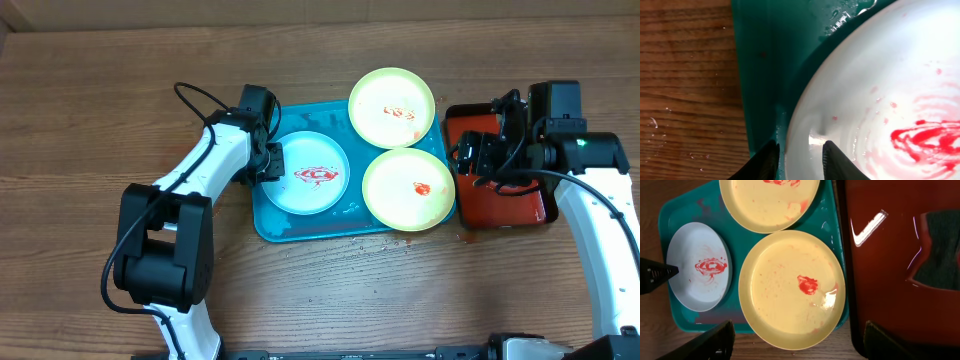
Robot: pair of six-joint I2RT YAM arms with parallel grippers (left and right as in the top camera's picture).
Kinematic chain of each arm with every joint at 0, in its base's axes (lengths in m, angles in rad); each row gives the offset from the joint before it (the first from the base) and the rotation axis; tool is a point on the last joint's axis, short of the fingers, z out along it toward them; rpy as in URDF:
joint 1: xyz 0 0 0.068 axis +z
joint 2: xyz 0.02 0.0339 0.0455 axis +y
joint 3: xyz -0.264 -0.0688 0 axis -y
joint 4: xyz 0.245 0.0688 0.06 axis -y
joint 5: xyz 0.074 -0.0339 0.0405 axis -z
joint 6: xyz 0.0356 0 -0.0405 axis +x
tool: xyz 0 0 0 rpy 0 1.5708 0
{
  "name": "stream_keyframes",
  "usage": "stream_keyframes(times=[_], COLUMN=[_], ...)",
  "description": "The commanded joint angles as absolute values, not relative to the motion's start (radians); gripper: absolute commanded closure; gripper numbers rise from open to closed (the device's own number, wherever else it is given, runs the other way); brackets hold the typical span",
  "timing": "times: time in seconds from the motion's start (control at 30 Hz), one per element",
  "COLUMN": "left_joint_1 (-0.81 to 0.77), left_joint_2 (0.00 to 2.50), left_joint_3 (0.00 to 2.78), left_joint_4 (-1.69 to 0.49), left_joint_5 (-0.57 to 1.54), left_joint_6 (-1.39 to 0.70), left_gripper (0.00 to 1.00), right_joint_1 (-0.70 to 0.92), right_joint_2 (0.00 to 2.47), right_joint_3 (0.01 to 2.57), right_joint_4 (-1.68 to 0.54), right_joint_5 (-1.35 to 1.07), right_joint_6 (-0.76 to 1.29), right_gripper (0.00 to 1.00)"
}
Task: Clean dirty plates on tray and stack at the side
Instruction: 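Lower the right gripper into the red tray and grasp the sponge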
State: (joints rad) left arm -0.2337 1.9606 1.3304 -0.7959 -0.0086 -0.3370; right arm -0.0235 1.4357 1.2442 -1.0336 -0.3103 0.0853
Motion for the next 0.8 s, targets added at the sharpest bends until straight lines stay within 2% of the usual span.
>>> stream_keyframes(times=[0.0, 0.2, 0.33, 0.4, 0.57, 0.63, 0.73, 0.77], left_joint_1=[-0.251, -0.251, -0.251, -0.251, -0.251, -0.251, -0.251, -0.250], left_joint_2=[1.975, 1.975, 1.975, 1.975, 1.975, 1.975, 1.975, 1.975], left_joint_3=[1.328, 1.298, 1.288, 1.286, 1.262, 1.249, 1.229, 1.226], left_joint_4=[-0.781, -0.747, -0.731, -0.726, -0.691, -0.672, -0.648, -0.648], left_joint_5=[0.019, 0.019, 0.019, 0.019, 0.019, 0.019, 0.019, 0.018], left_joint_6=[-0.340, -0.347, -0.348, -0.348, -0.348, -0.348, -0.348, -0.348], left_gripper=[0.67, 0.70, 0.86, 0.90, 0.80, 0.80, 0.96, 0.96], right_joint_1=[-0.018, -0.018, -0.018, -0.018, -0.018, -0.018, -0.018, -0.018], right_joint_2=[1.436, 1.436, 1.436, 1.436, 1.436, 1.436, 1.436, 1.436], right_joint_3=[1.264, 1.264, 1.264, 1.264, 1.264, 1.264, 1.264, 1.264], right_joint_4=[-1.032, -1.035, -1.035, -1.036, -1.039, -1.039, -1.039, -1.038], right_joint_5=[-0.316, -0.316, -0.316, -0.316, -0.316, -0.316, -0.316, -0.316], right_joint_6=[0.081, 0.081, 0.081, 0.081, 0.081, 0.081, 0.081, 0.081], right_gripper=[0.16, 0.17, 0.18, 0.18, 0.19, 0.19, 0.21, 0.24])
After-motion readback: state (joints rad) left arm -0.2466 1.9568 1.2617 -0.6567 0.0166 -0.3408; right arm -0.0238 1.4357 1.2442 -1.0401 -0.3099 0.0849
